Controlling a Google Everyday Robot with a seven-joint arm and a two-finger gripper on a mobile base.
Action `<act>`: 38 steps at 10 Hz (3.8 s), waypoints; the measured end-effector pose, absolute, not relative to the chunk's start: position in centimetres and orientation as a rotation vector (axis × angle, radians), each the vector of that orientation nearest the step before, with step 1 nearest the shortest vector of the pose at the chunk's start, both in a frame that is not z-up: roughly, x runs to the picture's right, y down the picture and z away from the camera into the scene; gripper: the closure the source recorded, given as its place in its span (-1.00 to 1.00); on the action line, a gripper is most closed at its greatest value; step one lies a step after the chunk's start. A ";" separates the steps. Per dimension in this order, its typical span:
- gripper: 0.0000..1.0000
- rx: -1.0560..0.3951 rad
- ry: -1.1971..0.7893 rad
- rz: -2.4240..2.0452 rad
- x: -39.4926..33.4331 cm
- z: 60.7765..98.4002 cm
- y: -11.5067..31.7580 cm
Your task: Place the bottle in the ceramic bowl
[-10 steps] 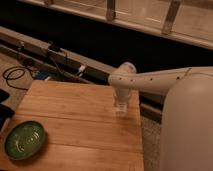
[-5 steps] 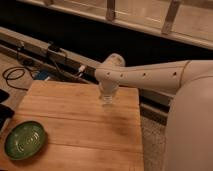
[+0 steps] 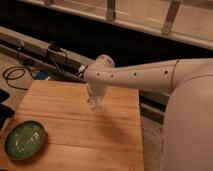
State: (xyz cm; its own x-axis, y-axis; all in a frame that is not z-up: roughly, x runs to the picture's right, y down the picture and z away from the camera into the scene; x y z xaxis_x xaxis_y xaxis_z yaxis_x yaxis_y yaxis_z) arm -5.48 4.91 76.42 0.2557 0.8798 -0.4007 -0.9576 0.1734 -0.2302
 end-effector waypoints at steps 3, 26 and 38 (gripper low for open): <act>1.00 -0.482 0.194 1.312 -5.6 76.5 4.9; 1.00 -0.787 -0.185 0.579 -34.8 68.4 14.2; 1.00 -0.917 -0.248 0.378 -41.2 67.9 19.1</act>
State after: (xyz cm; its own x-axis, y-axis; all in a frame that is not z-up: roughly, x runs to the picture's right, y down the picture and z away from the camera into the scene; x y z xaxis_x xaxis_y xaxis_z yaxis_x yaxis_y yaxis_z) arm -41.24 19.11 67.86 0.9063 0.4199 0.0481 -0.2117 0.5495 -0.8082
